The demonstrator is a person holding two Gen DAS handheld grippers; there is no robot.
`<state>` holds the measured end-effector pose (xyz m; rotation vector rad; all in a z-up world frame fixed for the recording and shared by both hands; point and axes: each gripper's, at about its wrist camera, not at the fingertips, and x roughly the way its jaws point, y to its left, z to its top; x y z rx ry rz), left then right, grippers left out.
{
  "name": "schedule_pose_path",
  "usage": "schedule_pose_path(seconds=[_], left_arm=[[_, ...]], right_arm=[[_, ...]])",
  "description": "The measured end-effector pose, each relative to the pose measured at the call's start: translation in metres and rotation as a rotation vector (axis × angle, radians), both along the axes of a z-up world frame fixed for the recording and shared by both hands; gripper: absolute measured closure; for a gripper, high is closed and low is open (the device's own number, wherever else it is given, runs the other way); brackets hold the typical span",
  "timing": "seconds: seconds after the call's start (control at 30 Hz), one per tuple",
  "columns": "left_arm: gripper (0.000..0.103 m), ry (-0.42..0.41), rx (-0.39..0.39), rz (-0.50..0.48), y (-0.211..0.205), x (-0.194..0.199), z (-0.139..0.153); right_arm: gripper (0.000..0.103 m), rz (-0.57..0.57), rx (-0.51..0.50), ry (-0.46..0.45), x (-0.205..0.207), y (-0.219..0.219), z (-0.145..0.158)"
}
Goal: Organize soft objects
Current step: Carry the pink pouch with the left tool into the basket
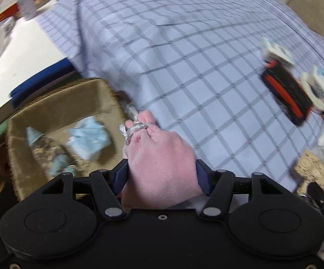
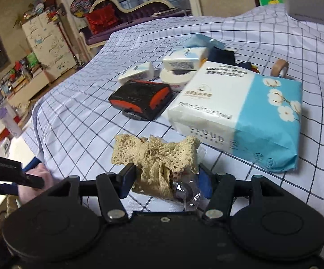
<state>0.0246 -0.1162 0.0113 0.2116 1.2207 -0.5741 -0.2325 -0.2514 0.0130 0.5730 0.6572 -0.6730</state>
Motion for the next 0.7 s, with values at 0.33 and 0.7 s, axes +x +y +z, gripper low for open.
schedule_pose_path(seconds=[0.33,0.7], left_arm=[[0.045,-0.021,0.025,0.179,0.073,0.032,-0.005],[0.045,-0.010,0.045,0.241,0.116,0.043,-0.017]], right_arm=[[0.045,0.060,-0.056,0.069,0.014,0.013,-0.004],[0.045,0.170,-0.049,0.128,0.048,0.045,0.000]])
